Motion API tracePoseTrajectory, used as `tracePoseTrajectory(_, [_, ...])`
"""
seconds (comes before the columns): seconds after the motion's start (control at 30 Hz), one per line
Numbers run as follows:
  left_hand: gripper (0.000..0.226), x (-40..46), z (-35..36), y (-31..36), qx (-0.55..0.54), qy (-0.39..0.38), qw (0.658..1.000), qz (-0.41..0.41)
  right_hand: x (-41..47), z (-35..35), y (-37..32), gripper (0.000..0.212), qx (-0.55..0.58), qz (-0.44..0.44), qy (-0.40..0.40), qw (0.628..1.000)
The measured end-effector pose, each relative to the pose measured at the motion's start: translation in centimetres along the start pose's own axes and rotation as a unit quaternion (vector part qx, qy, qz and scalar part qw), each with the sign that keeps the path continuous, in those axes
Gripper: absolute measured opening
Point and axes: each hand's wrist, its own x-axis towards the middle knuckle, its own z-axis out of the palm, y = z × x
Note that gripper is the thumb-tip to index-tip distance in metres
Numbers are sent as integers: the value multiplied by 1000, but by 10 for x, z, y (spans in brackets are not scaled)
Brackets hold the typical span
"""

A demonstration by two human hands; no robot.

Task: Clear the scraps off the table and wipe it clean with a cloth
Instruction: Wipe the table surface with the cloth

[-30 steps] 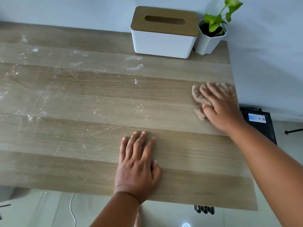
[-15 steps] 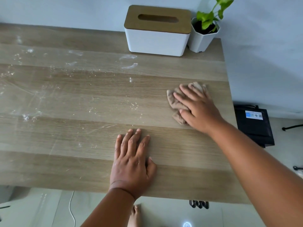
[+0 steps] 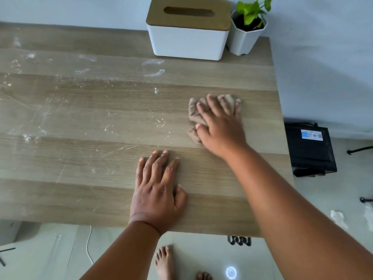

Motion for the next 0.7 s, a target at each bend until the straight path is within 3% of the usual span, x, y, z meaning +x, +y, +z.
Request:
tracePoseTrajectory(0.17, [66,1,-1,2,0,-2,1000,4,-75,12,-25,65,-9,-65,32,997])
tracePoseTrajectory(0.43, [68,0,-1,1,-2,-10,1000,4,-146,19,-36,62,14,-65,51,997])
tracePoseTrajectory(0.7, [68,-2,-4,4,-2,-14,1000,5,-178,8,3,60,163,-57,72,982])
